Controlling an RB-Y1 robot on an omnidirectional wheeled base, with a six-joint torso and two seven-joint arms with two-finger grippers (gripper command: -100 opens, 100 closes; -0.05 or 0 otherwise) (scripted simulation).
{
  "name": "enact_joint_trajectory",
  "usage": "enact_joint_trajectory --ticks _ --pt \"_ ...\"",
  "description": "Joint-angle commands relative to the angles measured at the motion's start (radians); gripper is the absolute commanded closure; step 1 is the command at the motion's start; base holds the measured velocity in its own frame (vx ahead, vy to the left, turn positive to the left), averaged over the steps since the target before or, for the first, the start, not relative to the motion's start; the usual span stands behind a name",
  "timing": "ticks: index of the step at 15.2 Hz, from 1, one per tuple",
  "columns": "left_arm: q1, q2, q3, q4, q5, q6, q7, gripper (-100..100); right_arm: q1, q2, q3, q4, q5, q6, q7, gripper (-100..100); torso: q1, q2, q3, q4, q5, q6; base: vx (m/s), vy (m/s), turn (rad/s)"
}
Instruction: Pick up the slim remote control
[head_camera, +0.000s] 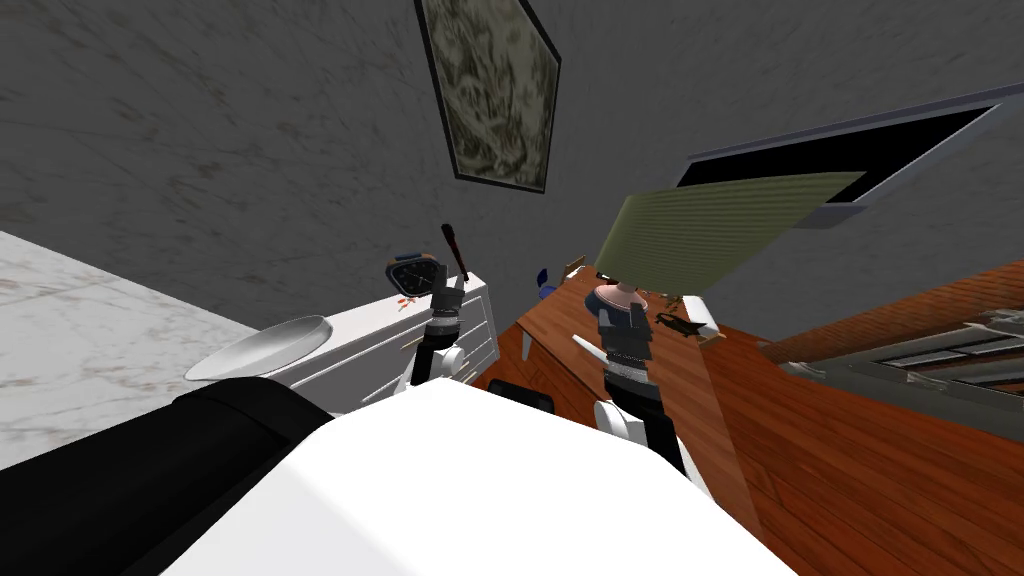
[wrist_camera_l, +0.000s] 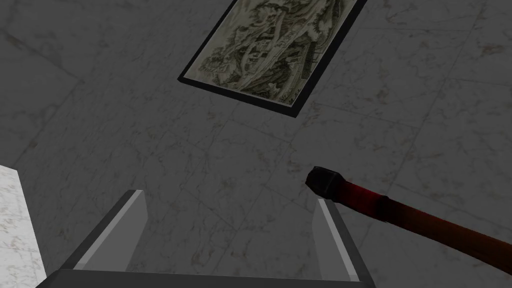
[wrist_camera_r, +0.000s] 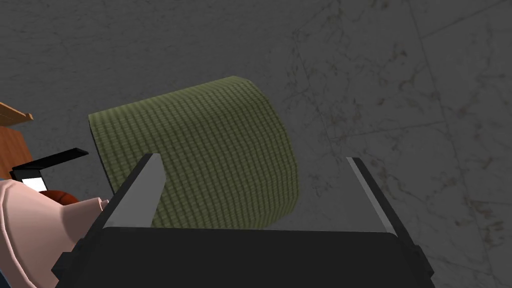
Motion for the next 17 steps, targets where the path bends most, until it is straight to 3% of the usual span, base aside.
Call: enact_joint_trajectory --ticks 1,5,10,12,15,17 --pt "0.000 0.000 0.000 0.000 0.000 0.000 0.000 0 -0.013 -0.050 0.017 0.028 0.012 -0.002 -0.005 -100 0.000 0.000 0.000 0.000 0.000 0.000 -0.011 0.012 0.106" --pt "0.000 0.000 0.000 0.000 0.000 0.000 0.000 0 -0.022 -0.113 0.034 0.049 0.023 -0.002 -0.008 -100 0.000 0.000 0.000 0.000 0.000 0.000 -0.011 0.013 0.084" --pt "0.000 0.000 0.000 0.000 0.000 0.000 0.000 0 -0.056 -0.235 0.099 0.125 0.064 -0.003 -0.019 -100 0.000 0.000 0.000 0.000 0.000 0.000 -0.011 0.014 0.126" --pt "0.000 0.000 0.000 0.000 0.000 0.000 0.000 0 -0.056 -0.262 0.099 0.125 0.064 -0.003 -0.019 -100 0.000 0.000 0.000 0.000 0.000 0.000 -0.008 0.012 0.081" --pt "0.000 0.000 0.000 0.000 0.000 0.000 0.000 0 -0.082 -0.341 0.150 0.186 0.098 -0.003 -0.028 -100 0.000 0.000 0.000 0.000 0.000 0.000 -0.005 0.012 0.141" --pt "0.000 0.000 0.000 0.000 0.000 0.000 0.000 0 -0.082 -0.367 0.150 0.186 0.098 -0.003 -0.028 -100 0.000 0.000 0.000 0.000 0.000 0.000 -0.006 0.012 0.099"
